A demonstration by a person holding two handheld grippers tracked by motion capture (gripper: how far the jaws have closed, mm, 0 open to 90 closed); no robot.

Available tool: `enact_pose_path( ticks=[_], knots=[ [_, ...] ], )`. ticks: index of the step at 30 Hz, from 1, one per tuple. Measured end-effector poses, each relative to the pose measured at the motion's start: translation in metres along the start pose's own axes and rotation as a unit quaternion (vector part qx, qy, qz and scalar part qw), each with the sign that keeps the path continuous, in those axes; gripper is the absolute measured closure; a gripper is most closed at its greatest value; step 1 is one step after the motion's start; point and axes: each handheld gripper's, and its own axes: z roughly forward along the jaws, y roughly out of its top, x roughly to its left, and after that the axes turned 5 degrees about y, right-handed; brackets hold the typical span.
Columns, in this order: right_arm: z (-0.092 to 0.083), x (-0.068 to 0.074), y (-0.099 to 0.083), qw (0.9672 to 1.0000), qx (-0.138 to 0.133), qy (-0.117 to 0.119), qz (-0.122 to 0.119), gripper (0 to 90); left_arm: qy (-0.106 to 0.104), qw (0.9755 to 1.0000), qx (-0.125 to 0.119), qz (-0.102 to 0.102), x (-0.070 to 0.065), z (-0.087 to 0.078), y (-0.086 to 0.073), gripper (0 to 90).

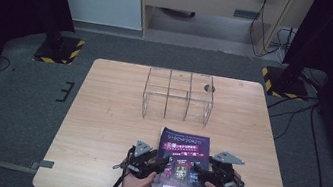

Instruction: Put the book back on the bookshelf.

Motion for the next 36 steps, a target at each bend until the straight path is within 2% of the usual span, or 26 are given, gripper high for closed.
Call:
enact_pose_path(
  ticks=[2,5,6,7,10,13,16,17,20,21,22,23,26,27,28,29,30,32,36],
  knots=[
    [0.000,0.000,0.000,1.0000,0.000,0.000,0.001,28.9,-0.022,0.9996,-0.016,-0.008,-0.001,-0.003,0.001,42.1],
    [0.000,-0.001,0.000,1.0000,-0.001,0.000,0.001,28.8,-0.050,0.9983,-0.030,-0.006,-0.004,-0.005,0.002,42.5],
    [0.000,-0.001,0.000,1.0000,-0.001,0.000,0.001,28.8,-0.050,0.9983,-0.030,-0.006,-0.004,-0.005,0.002,42.6],
    [0.000,-0.001,0.000,1.0000,0.000,0.001,0.004,28.8,-0.065,0.9973,-0.033,-0.004,-0.007,-0.006,0.003,42.5],
    [0.000,-0.001,0.000,1.0000,0.000,0.001,0.004,28.8,-0.073,0.9968,-0.032,0.002,-0.011,-0.005,0.002,42.2],
    [0.000,-0.001,0.001,1.0000,0.001,0.003,0.003,28.8,-0.070,0.9973,-0.021,0.011,-0.013,-0.002,0.002,39.2],
    [0.000,-0.001,0.000,1.0000,0.000,0.002,0.003,28.8,-0.074,0.9971,-0.011,0.009,-0.010,0.001,0.003,36.8],
    [0.000,-0.001,0.000,1.0000,0.000,0.002,0.003,28.8,-0.085,0.9964,-0.003,0.002,-0.006,0.004,0.004,36.0],
    [0.000,-0.001,0.000,1.0000,0.000,0.002,0.003,28.8,-0.098,0.9952,-0.009,0.000,-0.005,0.003,0.004,36.1],
    [0.000,-0.001,0.000,1.0000,0.000,0.002,0.002,28.8,-0.107,0.9940,-0.020,0.011,-0.009,0.002,0.006,36.1],
    [0.000,-0.001,0.000,1.0000,0.000,0.002,0.002,28.8,-0.107,0.9940,-0.020,0.011,-0.009,0.002,0.006,36.1],
    [0.000,-0.001,0.001,1.0000,0.001,0.003,0.002,28.8,-0.112,0.9934,-0.013,0.023,-0.015,0.002,0.006,36.0],
    [0.000,-0.001,0.000,1.0000,0.001,0.003,0.001,28.8,-0.116,0.9929,-0.006,0.028,-0.020,0.005,0.004,35.9],
    [0.000,-0.002,0.001,1.0000,0.001,0.004,0.000,28.8,-0.120,0.9919,0.028,0.032,-0.024,0.010,0.000,36.2],
    [0.000,-0.002,0.001,1.0000,0.001,0.005,0.000,28.8,-0.120,0.9919,0.028,0.032,-0.024,0.010,0.000,37.1],
    [0.000,-0.002,0.001,1.0000,0.000,0.005,0.001,28.8,-0.106,0.9914,0.049,0.059,-0.030,0.016,-0.007,38.5],
    [0.000,-0.002,0.001,1.0000,-0.001,0.006,0.003,28.9,-0.092,0.9913,0.067,0.066,-0.032,0.019,-0.009,38.0],
    [0.000,-0.003,0.001,1.0000,0.000,0.006,-0.001,28.9,-0.097,0.9913,0.071,0.053,-0.029,0.019,-0.009,38.4],
    [0.000,-0.003,0.001,1.0000,0.000,0.007,-0.001,28.9,-0.092,0.9916,0.076,0.049,-0.026,0.018,-0.007,50.1]
  ],
)
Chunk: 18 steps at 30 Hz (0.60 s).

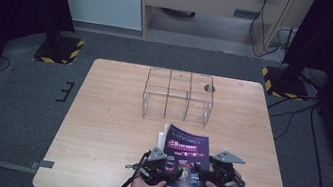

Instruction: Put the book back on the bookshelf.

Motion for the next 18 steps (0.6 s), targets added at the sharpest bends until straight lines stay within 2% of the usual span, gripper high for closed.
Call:
enact_pose_path(
  ticks=[1,9,18],
  knots=[
    [0.000,0.000,0.000,1.0000,0.000,0.000,0.000,28.9,0.005,1.0000,0.003,-0.002,0.001,0.000,0.000,51.8],
    [0.000,-0.001,0.000,1.0000,-0.001,0.003,0.001,29.1,0.003,0.9998,0.013,-0.016,0.003,-0.005,0.007,64.3],
    [-0.002,-0.002,-0.001,0.9999,-0.003,0.008,0.009,26.3,0.002,0.9998,0.002,-0.022,0.000,-0.011,0.010,74.5]
  ],
)
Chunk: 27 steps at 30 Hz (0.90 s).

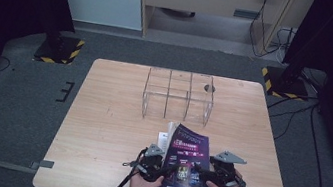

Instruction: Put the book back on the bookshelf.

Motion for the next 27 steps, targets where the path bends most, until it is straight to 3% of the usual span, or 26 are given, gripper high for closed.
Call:
enact_pose_path(
  ticks=[8,16,19,27],
  knots=[
    [-0.009,-0.006,0.003,0.9996,-0.020,0.010,0.016,22.3,-0.009,0.9998,-0.015,-0.008,-0.001,-0.006,0.001,78.3],
    [-0.018,-0.013,0.005,0.9984,-0.040,0.016,0.036,20.7,-0.014,0.9988,-0.047,0.003,-0.004,-0.022,0.010,80.9],
    [-0.021,-0.016,0.006,0.9971,-0.053,0.030,0.046,20.7,-0.012,0.9981,-0.061,0.005,-0.004,-0.030,0.015,82.0],
    [-0.026,-0.016,0.010,0.9956,-0.073,0.039,0.043,20.4,-0.014,0.9964,-0.079,0.027,-0.008,-0.040,0.020,82.8]
  ],
)
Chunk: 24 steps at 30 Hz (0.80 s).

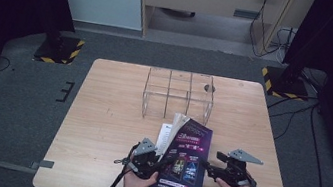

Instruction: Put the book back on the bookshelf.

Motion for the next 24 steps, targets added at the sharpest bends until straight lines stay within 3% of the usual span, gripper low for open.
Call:
enact_pose_path(
  ticks=[4,11,17,18,24],
  knots=[
    [-0.002,0.000,0.003,0.9998,-0.014,0.014,0.004,20.4,-0.003,0.9999,-0.006,0.014,-0.003,-0.002,0.002,82.9],
    [0.002,0.002,0.002,0.9995,-0.008,0.032,0.004,20.4,-0.010,0.9996,-0.014,0.023,-0.005,-0.005,0.003,82.9],
    [0.007,0.005,0.001,0.9977,-0.006,0.068,0.004,20.2,-0.013,0.9993,-0.020,0.029,-0.006,-0.006,0.003,82.9],
    [0.009,0.006,0.000,0.9963,-0.004,0.085,0.010,20.0,-0.014,0.9992,-0.023,0.031,-0.006,-0.007,0.003,82.9],
    [0.015,0.008,-0.003,0.9923,0.013,0.122,0.022,18.7,-0.014,0.9989,-0.026,0.035,-0.006,-0.008,0.003,82.9]
  ],
)
